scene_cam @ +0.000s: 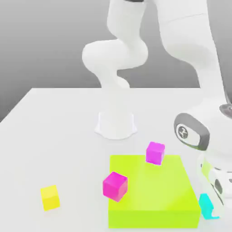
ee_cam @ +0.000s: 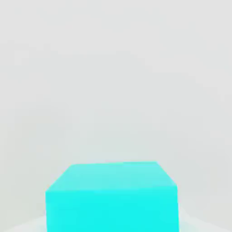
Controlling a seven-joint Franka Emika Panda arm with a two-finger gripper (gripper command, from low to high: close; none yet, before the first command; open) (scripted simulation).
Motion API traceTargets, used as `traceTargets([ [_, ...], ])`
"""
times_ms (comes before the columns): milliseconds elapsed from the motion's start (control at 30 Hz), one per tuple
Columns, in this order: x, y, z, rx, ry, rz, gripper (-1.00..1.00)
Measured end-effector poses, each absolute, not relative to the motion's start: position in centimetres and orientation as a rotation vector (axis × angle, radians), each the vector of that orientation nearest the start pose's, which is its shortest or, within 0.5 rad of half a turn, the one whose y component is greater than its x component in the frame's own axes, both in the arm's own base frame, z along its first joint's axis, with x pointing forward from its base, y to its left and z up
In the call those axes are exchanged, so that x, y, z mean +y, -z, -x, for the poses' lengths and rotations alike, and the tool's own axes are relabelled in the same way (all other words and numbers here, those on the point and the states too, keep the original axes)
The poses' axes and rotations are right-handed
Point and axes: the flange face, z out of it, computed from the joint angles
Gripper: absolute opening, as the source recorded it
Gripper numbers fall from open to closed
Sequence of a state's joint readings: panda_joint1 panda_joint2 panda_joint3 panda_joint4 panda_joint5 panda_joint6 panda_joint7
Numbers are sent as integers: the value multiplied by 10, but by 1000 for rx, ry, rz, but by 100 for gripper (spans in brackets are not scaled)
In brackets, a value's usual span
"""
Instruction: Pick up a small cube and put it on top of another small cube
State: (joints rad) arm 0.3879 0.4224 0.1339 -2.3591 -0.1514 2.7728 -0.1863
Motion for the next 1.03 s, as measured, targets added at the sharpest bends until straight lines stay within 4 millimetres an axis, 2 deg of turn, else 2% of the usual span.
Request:
traceTargets([
  [67, 261, -177, -432, -1278, -2, 2870, -100],
  [133, 253, -187, -436, -1188, -4, 2905, -100],
  [167, 245, -191, -444, -1119, 15, 2937, -100],
  [200, 226, -195, -453, -1039, 27, 2974, -100],
  [333, 127, -213, -483, -701, 58, 3103, -100],
  [467, 27, -230, -489, -359, 75, 3179, -100],
  [533, -22, -233, -479, -175, 55, 3191, -100],
  [600, -72, -232, -461, 23, 22, 3183, -100],
  [667, -129, -234, -436, 252, 3, 3157, -100],
  [700, -164, -236, -418, 400, 0, 3131, -100],
  [733, -182, -233, -407, 476, -1, 3112, -100],
  [900, -189, -183, -401, 512, -1, 3099, -100],
  [933, -189, -176, -400, 514, -2, 3098, 100],
  [1033, -189, -176, -400, 514, -2, 3098, 100],
])
